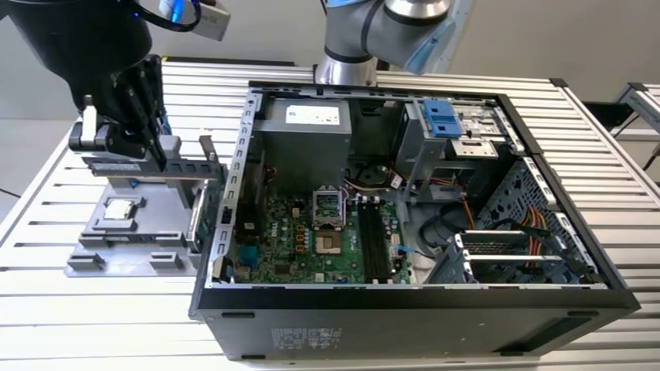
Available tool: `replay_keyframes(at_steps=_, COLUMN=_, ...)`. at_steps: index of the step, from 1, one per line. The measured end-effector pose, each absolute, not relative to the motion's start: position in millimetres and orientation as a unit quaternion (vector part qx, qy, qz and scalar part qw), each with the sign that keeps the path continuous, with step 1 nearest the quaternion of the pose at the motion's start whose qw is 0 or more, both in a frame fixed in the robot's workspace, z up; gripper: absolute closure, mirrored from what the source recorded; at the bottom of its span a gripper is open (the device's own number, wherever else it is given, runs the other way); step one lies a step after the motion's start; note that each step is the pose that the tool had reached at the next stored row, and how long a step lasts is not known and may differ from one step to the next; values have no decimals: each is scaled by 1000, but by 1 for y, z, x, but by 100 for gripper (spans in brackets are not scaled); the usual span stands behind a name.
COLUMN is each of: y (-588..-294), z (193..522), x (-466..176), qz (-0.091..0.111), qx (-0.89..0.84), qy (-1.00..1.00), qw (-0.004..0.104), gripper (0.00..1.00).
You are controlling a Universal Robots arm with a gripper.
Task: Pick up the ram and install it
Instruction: 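Pick up the ram and move it above insertion slot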
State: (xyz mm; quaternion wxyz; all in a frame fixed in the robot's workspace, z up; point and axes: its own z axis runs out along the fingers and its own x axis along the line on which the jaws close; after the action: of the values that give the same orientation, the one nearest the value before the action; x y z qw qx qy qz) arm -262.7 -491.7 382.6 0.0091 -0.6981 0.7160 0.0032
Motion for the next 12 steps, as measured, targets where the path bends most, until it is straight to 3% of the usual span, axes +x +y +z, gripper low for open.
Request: replay_keyframes(at_steps=12, y=-492, z=383, x=-245, qz=3, qx=-698, qy=716, qw=9, gripper=100)
